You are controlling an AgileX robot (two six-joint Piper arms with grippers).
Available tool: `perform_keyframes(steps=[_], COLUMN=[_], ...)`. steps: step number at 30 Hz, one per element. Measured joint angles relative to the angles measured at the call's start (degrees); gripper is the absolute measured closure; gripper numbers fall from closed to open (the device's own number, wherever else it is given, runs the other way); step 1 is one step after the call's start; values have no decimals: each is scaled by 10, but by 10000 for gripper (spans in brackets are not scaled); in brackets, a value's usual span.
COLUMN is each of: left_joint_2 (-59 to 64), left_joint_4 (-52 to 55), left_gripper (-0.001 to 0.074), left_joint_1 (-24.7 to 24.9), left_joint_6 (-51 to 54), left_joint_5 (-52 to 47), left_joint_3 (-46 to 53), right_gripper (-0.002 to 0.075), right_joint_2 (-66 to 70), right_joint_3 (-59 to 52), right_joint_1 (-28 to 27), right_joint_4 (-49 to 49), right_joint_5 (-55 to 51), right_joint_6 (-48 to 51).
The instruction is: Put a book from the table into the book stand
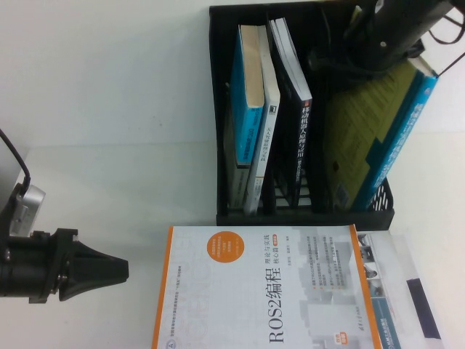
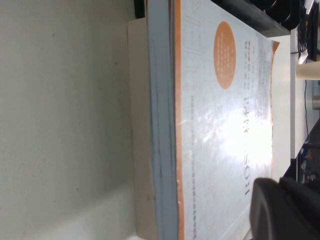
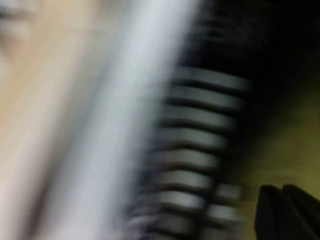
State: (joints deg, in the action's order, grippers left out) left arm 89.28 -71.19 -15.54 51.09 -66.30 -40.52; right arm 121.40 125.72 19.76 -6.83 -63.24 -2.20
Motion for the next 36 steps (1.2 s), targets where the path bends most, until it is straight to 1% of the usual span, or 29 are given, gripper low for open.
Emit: perform_keyframes(steps=[2, 5, 13, 17, 24, 29, 31, 33, 36], left_joint_2=[0, 0, 0, 0, 0, 0, 0, 0, 0], left_joint_4=[0, 0, 0, 0, 0, 0, 0, 0, 0], left_gripper=[738, 738, 738, 738, 738, 735, 714, 675, 568], left_joint_1=[0, 0, 0, 0, 0, 0, 0, 0, 0], left_joint_6=[0, 0, 0, 0, 0, 0, 0, 0, 0], left_joint_5=[0, 0, 0, 0, 0, -1, -1, -1, -1], left_joint_3=[0, 0, 0, 0, 0, 0, 0, 0, 0], right_gripper=[727, 727, 727, 727, 728, 728, 728, 728, 728], right_joint_2=[1, 1, -12, -39, -127, -217, -262, -306, -375], right_joint_3=[-5, -6, -16, -16, -16, -40, -74, -130, -245], right_joint_1=[-2, -2, -2, -2, -6, -28, -43, -56, -71], right_joint_4=[55, 85, 82, 82, 82, 58, 30, 5, -29], right_joint_5=[-3, -4, 16, 24, 13, -1, -1, 6, 41], right_joint_6=[-17, -32, -46, -46, -23, 6, 26, 43, 57])
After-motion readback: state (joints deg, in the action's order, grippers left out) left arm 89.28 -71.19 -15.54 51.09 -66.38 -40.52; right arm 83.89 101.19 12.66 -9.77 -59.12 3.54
